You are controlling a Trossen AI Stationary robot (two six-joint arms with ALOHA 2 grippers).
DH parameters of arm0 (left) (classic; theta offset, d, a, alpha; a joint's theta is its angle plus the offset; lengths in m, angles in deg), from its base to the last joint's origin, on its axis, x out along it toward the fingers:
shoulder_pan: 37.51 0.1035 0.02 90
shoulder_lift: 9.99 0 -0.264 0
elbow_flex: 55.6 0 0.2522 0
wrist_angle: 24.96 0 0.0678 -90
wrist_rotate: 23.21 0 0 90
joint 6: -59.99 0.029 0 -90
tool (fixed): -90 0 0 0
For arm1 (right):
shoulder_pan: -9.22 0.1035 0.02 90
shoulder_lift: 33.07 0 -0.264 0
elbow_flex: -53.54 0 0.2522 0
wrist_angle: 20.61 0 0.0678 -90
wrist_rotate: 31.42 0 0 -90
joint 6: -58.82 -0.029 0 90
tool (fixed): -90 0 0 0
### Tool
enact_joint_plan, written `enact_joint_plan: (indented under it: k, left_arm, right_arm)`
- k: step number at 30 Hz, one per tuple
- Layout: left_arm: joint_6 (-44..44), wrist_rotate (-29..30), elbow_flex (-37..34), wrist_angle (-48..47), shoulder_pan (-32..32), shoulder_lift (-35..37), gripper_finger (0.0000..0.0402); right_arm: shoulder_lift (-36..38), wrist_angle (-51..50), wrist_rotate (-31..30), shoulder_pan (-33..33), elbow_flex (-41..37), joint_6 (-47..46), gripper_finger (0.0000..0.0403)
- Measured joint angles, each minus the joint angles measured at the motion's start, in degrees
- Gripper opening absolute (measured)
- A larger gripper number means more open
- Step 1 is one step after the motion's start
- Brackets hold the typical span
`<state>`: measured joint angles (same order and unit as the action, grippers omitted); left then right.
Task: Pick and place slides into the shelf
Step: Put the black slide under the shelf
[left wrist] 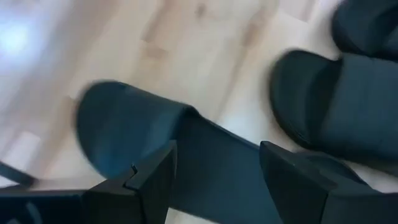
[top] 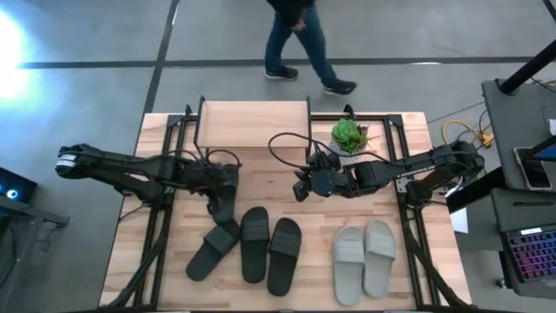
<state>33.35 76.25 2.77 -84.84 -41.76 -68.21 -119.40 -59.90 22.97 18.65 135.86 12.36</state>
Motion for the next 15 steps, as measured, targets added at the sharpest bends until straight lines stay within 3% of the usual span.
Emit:
enact_joint_plan:
  k: [10,15]
  left_arm:
    - [-0.1,-14.7,0.0,0.9,-1.0,0.0,0.0215]
    - [-0.1,-16.9,0.1,2.2,-3.8,0.0,0.0211]
  right_arm:
    - [0.0,-1.2,0.0,0.0,0.0,0.0,0.0109]
    - [0.0,-1.2,0.1,0.0,0.0,0.0,0.0109]
